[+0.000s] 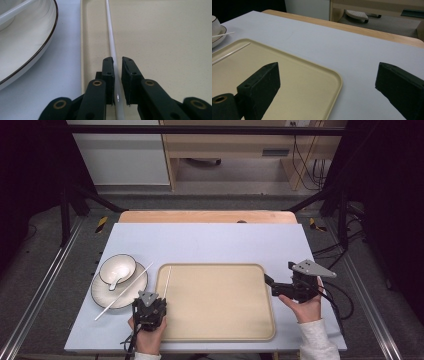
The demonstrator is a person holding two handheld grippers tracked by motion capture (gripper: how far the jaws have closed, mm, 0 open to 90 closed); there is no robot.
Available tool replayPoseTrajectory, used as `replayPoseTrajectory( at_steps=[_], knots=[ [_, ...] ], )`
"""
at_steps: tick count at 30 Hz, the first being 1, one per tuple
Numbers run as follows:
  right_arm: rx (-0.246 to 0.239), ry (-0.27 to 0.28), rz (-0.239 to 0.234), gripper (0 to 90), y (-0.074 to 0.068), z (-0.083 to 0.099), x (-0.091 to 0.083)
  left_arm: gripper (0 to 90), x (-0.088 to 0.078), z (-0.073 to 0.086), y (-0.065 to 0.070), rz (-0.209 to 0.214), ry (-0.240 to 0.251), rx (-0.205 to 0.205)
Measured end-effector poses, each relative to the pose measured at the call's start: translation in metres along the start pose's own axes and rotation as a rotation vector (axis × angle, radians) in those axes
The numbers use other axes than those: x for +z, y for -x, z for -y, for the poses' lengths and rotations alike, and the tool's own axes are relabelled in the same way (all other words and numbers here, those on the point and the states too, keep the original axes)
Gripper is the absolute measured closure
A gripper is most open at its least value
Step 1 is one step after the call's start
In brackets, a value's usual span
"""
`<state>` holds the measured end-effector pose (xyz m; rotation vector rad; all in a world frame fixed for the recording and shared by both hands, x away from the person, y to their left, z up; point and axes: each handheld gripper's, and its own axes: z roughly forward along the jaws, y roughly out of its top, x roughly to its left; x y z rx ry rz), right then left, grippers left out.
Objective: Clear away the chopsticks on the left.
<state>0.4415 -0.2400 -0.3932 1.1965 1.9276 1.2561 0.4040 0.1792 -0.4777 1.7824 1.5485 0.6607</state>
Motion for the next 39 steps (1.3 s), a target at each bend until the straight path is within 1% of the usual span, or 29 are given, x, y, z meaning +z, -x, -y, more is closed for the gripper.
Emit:
replayPoseTrajectory(
  at_steps=[3,4,5,6,8,9,10,11,12,13,14,15,16,17,19,20,21,22,24,26,27,28,29,30,33,36,37,38,39],
  knots=[
    [0.003,0.003,0.000,6.1,0.001,0.000,-0.001,73.5,-0.004,-0.003,-0.003,0.017,0.020,0.008],
    [0.003,0.003,0.000,6.1,0.001,0.000,-0.001,73.5,-0.007,-0.005,-0.004,0.030,0.027,0.011],
    [0.007,0.009,0.003,6.1,0.001,-0.001,-0.002,68.5,-0.012,-0.010,-0.007,0.065,0.054,0.023],
    [0.009,0.012,0.003,6.0,0.001,-0.001,-0.003,65.6,-0.015,-0.013,-0.008,0.085,0.073,0.039],
    [0.010,0.016,0.004,5.8,0.002,-0.001,-0.004,60.6,-0.018,-0.016,-0.008,0.100,0.091,0.053],
    [0.013,0.018,0.004,5.7,0.002,-0.001,-0.004,57.8,-0.025,-0.022,-0.007,0.132,0.132,0.085],
    [0.014,0.018,0.006,5.5,0.002,-0.002,-0.005,55.2,-0.025,-0.022,-0.007,0.132,0.132,0.085],
    [0.016,0.019,0.005,5.3,0.002,-0.002,-0.005,52.5,-0.033,-0.029,-0.008,0.168,0.161,0.117],
    [0.016,0.019,0.005,5.3,0.002,-0.002,-0.005,49.2,-0.033,-0.029,-0.008,0.168,0.161,0.117],
    [0.017,0.020,0.005,5.3,0.003,-0.002,-0.005,49.2,-0.035,-0.032,-0.008,0.182,0.171,0.135],
    [0.016,0.022,0.004,5.3,0.003,-0.002,-0.006,44.5,-0.038,-0.035,-0.008,0.188,0.176,0.156],
    [0.021,0.024,0.004,5.3,0.003,-0.002,-0.007,42.3,-0.042,-0.039,-0.010,0.216,0.176,0.195],
    [0.016,0.029,0.004,5.3,0.004,-0.002,-0.007,39.8,-0.042,-0.039,-0.010,0.216,0.176,0.195],
    [0.022,0.030,0.003,5.3,0.004,-0.003,-0.008,37.5,-0.044,-0.041,-0.012,0.231,0.169,0.214],
    [0.022,0.034,0.003,5.4,0.004,-0.003,-0.009,35.3,-0.046,-0.043,-0.017,0.251,0.153,0.245],
    [0.020,0.036,0.001,5.5,0.005,-0.003,-0.010,32.2,-0.048,-0.044,-0.024,0.272,0.142,0.266],
    [0.023,0.037,0.002,5.5,0.005,-0.003,-0.010,30.8,-0.050,-0.044,-0.028,0.274,0.139,0.282],
    [0.023,0.037,0.002,5.5,0.005,-0.003,-0.010,29.6,-0.050,-0.044,-0.028,0.274,0.139,0.282],
    [0.026,0.035,0.002,5.4,0.005,-0.003,-0.010,28.1,-0.052,-0.041,-0.036,0.285,0.141,0.289],
    [0.020,0.034,0.003,5.3,0.005,-0.003,-0.009,26.7,-0.054,-0.038,-0.046,0.312,0.140,0.282],
    [0.021,0.031,0.004,5.2,0.005,-0.003,-0.009,25.4,-0.055,-0.035,-0.056,0.323,0.139,0.285],
    [0.021,0.031,0.004,5.2,0.005,-0.003,-0.009,25.0,-0.055,-0.035,-0.056,0.323,0.139,0.285],
    [0.021,0.028,0.004,5.2,0.004,-0.002,-0.008,24.7,-0.056,-0.032,-0.065,0.334,0.137,0.286],
    [0.020,0.027,0.004,5.2,0.004,-0.002,-0.008,24.3,-0.056,-0.031,-0.069,0.332,0.141,0.278],
    [0.020,0.024,0.006,5.2,0.004,-0.002,-0.007,22.6,-0.057,-0.029,-0.077,0.321,0.133,0.284],
    [0.012,0.015,0.006,5.2,0.003,-0.001,-0.006,21.3,-0.058,-0.025,-0.089,0.307,0.113,0.300],
    [0.014,0.015,0.007,5.3,0.003,-0.001,-0.005,21.2,-0.059,-0.022,-0.097,0.295,0.098,0.304],
    [0.014,0.015,0.007,5.3,0.003,-0.001,-0.005,21.2,-0.059,-0.022,-0.097,0.295,0.098,0.304],
    [0.013,0.015,0.009,5.4,0.004,-0.001,-0.006,21.2,-0.059,-0.020,-0.102,0.291,0.089,0.296]
  ],
)
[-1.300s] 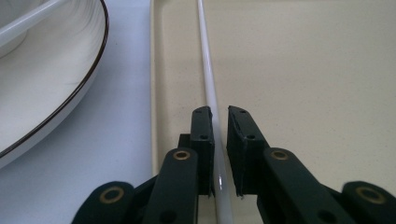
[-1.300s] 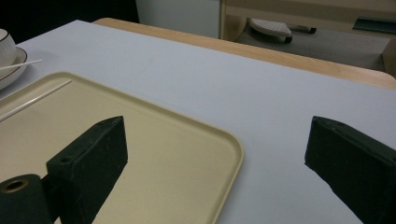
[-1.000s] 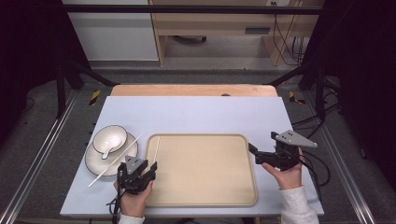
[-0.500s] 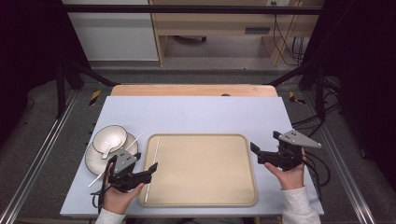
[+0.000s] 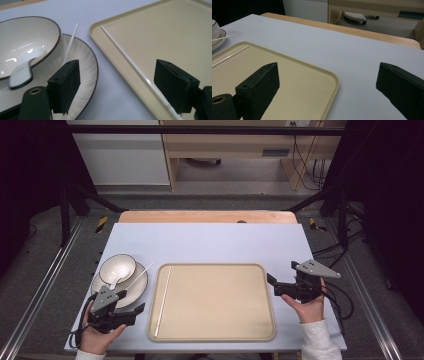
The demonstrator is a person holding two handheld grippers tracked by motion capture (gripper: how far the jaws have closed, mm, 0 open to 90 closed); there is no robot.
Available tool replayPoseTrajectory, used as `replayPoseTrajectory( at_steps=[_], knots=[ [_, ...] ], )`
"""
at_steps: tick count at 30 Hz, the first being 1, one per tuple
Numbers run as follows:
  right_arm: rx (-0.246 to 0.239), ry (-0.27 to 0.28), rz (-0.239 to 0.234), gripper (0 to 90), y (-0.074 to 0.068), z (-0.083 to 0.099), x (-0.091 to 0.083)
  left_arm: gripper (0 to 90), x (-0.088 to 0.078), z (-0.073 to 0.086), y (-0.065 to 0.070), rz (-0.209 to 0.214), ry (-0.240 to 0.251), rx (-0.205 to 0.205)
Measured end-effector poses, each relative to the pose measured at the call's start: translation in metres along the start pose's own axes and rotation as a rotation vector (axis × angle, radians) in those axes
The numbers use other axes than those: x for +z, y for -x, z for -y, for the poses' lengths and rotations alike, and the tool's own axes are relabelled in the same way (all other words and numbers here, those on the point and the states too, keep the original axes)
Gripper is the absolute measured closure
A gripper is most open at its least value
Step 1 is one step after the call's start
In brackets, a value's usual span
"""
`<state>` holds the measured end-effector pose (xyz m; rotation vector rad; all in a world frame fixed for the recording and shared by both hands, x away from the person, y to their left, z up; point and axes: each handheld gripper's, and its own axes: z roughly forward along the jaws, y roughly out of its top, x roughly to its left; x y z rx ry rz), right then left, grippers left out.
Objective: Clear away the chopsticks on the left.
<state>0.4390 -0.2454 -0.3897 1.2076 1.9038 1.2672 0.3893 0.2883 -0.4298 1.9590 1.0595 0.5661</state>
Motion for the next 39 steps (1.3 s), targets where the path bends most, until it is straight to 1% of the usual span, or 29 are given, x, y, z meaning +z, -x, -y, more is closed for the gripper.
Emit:
replayPoseTrajectory(
  at_steps=[1,2,4,5,7,9,10,11,12,13,16,19,21,24,25,27,28,30,31,33,34,37,39],
  knots=[
    [-0.001,0.000,0.001,5.5,0.000,0.000,0.000,21.2,0.000,0.000,0.000,0.000,0.000,0.000],
    [0.000,-0.001,0.000,5.5,0.000,0.000,-0.001,21.2,-0.002,0.002,-0.003,-0.014,-0.009,0.012],
    [-0.001,-0.001,0.001,5.5,0.000,0.000,-0.001,21.2,-0.003,0.003,-0.003,-0.013,-0.009,0.012],
    [0.003,-0.001,0.000,5.6,0.000,0.000,0.000,21.2,-0.004,0.004,-0.004,-0.016,-0.017,0.020],
    [0.000,-0.004,0.002,5.6,0.000,0.000,0.000,21.2,-0.004,0.005,-0.006,-0.024,-0.024,0.021],
    [0.002,-0.004,-0.001,5.6,0.000,0.000,0.000,21.2,-0.003,0.008,-0.011,-0.034,-0.047,0.018],
    [0.002,-0.006,0.000,5.6,0.000,0.000,0.000,21.3,-0.003,0.008,-0.011,-0.034,-0.047,0.018],
    [0.000,-0.007,0.001,5.7,0.000,0.000,0.000,21.3,-0.003,0.010,-0.016,-0.047,-0.057,0.016],
    [-0.001,-0.008,0.001,5.7,0.000,0.000,0.000,21.4,-0.003,0.010,-0.016,-0.047,-0.057,0.016],
    [0.000,-0.008,0.000,5.7,0.000,0.000,0.001,21.4,-0.003,0.012,-0.021,-0.055,-0.064,0.005],
    [-0.001,-0.011,-0.001,5.7,-0.001,0.001,0.002,22.6,-0.002,0.014,-0.027,-0.075,-0.070,-0.003],
    [-0.005,-0.016,0.000,5.7,-0.001,0.001,0.003,24.0,0.002,0.015,-0.033,-0.095,-0.091,-0.001],
    [-0.008,-0.018,0.001,5.7,-0.001,0.001,0.003,25.2,0.006,0.017,-0.037,-0.107,-0.107,-0.012],
    [-0.008,-0.020,0.001,5.7,-0.001,0.001,0.003,28.5,0.009,0.018,-0.041,-0.121,-0.126,-0.013],
    [-0.006,-0.021,0.000,5.7,-0.001,0.001,0.004,30.4,0.012,0.018,-0.045,-0.123,-0.128,-0.023],
    [-0.003,-0.020,0.001,5.7,-0.001,0.001,0.004,31.6,0.013,0.018,-0.047,-0.122,-0.132,-0.025],
    [-0.007,-0.023,0.002,5.7,-0.001,0.001,0.004,35.2,0.016,0.017,-0.050,-0.129,-0.149,-0.019],
    [-0.007,-0.023,0.002,5.7,-0.001,0.002,0.005,38.6,0.017,0.017,-0.051,-0.127,-0.155,-0.017],
    [-0.005,-0.023,0.001,5.7,-0.002,0.002,0.005,40.4,0.020,0.016,-0.052,-0.127,-0.174,-0.009],
    [-0.007,-0.025,0.002,5.8,-0.002,0.002,0.005,44.2,0.021,0.015,-0.052,-0.129,-0.178,-0.005],
    [-0.010,-0.027,0.002,5.8,-0.001,0.002,0.005,44.2,0.023,0.015,-0.052,-0.124,-0.184,-0.006],
    [-0.009,-0.030,0.002,5.8,-0.002,0.002,0.006,51.2,0.027,0.013,-0.052,-0.130,-0.208,0.002],
    [-0.015,-0.035,-0.002,5.8,-0.002,0.002,0.007,55.4,0.030,0.013,-0.053,-0.131,-0.220,0.000]
  ],
)
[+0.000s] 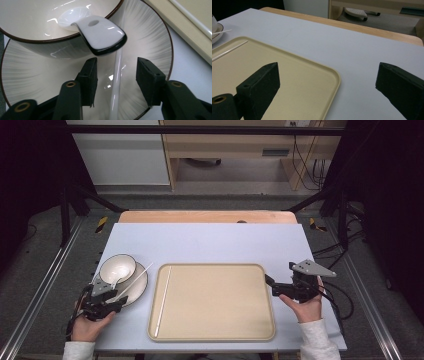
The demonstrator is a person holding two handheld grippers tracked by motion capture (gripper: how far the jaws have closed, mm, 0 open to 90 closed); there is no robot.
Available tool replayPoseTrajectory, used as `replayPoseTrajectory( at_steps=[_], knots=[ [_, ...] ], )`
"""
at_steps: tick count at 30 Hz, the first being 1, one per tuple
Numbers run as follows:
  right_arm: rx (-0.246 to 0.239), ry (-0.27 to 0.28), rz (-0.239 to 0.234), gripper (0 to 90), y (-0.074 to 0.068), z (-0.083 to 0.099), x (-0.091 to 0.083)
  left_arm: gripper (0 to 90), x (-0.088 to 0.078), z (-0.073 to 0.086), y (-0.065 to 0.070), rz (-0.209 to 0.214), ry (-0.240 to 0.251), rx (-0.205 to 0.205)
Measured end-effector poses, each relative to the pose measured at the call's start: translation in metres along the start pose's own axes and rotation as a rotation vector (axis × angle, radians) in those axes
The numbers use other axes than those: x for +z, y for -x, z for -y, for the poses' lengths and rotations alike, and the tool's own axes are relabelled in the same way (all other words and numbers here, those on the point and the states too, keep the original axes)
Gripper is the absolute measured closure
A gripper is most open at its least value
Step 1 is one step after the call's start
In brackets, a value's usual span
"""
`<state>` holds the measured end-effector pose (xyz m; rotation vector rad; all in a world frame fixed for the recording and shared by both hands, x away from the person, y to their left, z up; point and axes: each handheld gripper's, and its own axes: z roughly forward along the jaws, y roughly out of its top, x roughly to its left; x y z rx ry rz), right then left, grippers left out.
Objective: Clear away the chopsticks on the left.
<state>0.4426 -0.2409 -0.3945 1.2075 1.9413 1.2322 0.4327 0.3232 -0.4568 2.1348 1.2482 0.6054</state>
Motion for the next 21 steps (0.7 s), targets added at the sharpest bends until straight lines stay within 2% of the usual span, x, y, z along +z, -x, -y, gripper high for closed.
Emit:
replayPoseTrajectory(
  at_steps=[2,9,16,21],
  knots=[
    [0.002,-0.004,0.002,5.8,-0.0005,0.0002,0.0008,62.1,0.0009,-0.0007,-0.0003,-0.001,-0.010,0.006],
    [0.002,-0.004,0.003,5.9,-0.0004,0.0002,0.0008,74.0,0.0042,-0.0034,0.0014,0.000,-0.039,0.015],
    [0.000,-0.008,0.004,5.9,-0.0002,0.0004,0.0017,81.7,0.0037,-0.0043,0.0025,0.003,-0.045,0.020],
    [0.003,-0.008,0.003,5.9,-0.0005,0.0003,0.0015,83.7,0.0036,-0.0050,0.0047,0.007,-0.050,0.026]
  ],
)
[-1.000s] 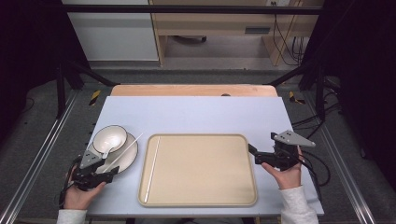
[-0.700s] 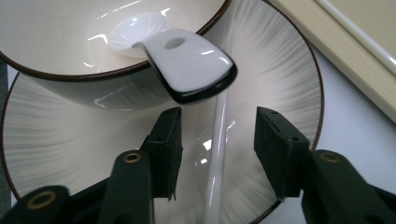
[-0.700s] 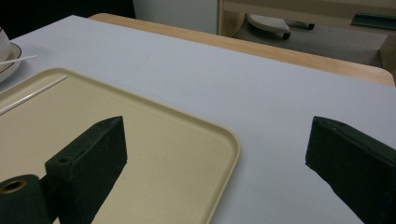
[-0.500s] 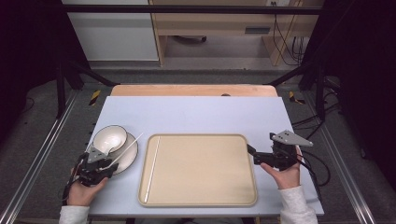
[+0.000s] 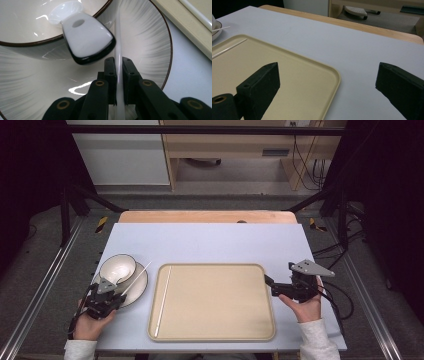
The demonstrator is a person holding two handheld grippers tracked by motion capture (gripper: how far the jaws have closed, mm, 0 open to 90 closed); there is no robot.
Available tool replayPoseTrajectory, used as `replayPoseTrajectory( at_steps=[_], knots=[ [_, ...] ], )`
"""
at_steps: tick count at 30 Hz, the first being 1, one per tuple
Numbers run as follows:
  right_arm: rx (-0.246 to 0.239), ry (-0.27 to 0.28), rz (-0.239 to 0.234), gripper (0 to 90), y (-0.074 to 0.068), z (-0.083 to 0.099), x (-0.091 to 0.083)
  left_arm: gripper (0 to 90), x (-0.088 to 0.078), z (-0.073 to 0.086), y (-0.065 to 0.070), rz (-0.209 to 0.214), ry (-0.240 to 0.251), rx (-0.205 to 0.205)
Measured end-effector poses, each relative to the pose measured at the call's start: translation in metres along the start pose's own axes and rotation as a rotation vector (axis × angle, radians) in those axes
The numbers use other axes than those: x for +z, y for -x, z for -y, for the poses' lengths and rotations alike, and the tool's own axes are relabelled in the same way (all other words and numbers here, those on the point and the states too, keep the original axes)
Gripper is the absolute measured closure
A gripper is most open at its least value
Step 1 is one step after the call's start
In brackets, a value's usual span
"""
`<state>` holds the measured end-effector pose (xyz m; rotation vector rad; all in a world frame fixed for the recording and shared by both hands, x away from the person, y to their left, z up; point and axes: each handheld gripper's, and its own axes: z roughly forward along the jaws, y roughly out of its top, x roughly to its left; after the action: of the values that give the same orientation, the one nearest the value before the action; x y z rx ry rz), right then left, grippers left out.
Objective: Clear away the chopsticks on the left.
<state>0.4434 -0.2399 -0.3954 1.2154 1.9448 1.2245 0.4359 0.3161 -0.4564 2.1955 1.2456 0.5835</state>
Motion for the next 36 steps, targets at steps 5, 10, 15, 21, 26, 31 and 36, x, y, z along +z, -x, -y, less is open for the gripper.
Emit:
replayPoseTrajectory(
  at_steps=[5,10,15,21,26,31,36],
  knots=[
    [-0.001,0.006,0.001,6.0,0.001,0.000,-0.001,83.9,-0.002,-0.001,0.003,0.002,0.004,-0.009],
    [-0.002,0.002,0.003,6.1,0.001,0.000,-0.001,84.0,-0.009,-0.004,0.009,0.004,0.032,-0.001],
    [-0.001,0.005,0.000,6.2,0.001,0.000,-0.002,84.0,-0.016,-0.007,0.015,0.007,0.066,0.001],
    [-0.004,0.008,0.004,6.2,0.002,-0.001,-0.003,84.0,-0.023,-0.013,0.027,0.006,0.104,-0.004],
    [0.001,0.013,0.007,6.1,0.002,-0.001,-0.004,84.0,-0.024,-0.015,0.035,0.009,0.121,-0.008],
    [0.003,0.015,0.004,6.0,0.002,-0.001,-0.005,84.0,-0.025,-0.019,0.049,0.011,0.144,-0.007],
    [-0.002,0.015,0.007,6.0,0.003,-0.001,-0.006,84.0,-0.025,-0.023,0.064,0.015,0.163,-0.002]
  ],
)
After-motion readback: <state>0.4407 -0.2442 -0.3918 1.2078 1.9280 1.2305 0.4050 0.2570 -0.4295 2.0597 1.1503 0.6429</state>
